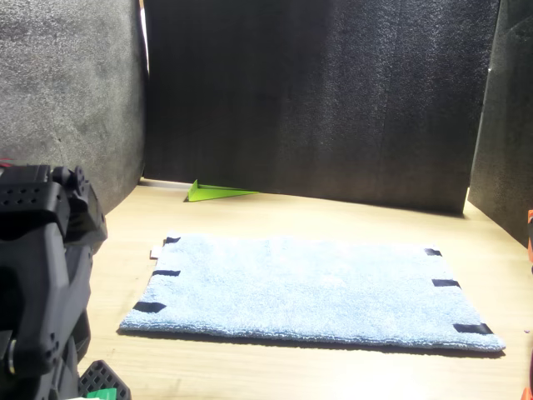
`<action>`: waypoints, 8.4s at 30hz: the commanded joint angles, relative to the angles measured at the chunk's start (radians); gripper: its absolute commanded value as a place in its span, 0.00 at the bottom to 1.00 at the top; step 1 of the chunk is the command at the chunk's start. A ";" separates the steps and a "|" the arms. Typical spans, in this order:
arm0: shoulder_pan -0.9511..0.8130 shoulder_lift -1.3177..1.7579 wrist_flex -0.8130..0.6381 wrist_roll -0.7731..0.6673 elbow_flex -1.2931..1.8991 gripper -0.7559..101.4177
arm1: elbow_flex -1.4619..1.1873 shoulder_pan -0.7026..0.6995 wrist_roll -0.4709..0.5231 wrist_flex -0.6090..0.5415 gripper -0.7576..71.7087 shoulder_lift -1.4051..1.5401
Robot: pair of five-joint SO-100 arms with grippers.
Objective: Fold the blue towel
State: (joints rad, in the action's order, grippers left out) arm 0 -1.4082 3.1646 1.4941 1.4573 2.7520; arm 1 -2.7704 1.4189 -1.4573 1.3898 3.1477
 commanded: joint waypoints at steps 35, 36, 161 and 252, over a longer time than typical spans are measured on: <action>0.011 0.009 0.009 0.035 -0.017 0.01 | 0.015 0.028 0.002 0.017 0.01 0.000; 0.011 0.009 0.009 0.035 -0.017 0.01 | 0.015 0.028 0.002 0.017 0.01 0.000; 0.066 -1.230 -0.109 -0.120 -0.647 0.00 | 1.451 0.554 -0.440 0.552 0.01 -1.937; 0.143 -1.215 -0.293 -0.103 -0.446 0.01 | 2.143 1.200 0.051 0.560 0.27 -2.197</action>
State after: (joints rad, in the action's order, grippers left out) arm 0 -1.2563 1.9251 1.1904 1.3346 2.3086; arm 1 -0.6059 2.5894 -1.4021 1.9282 0.8299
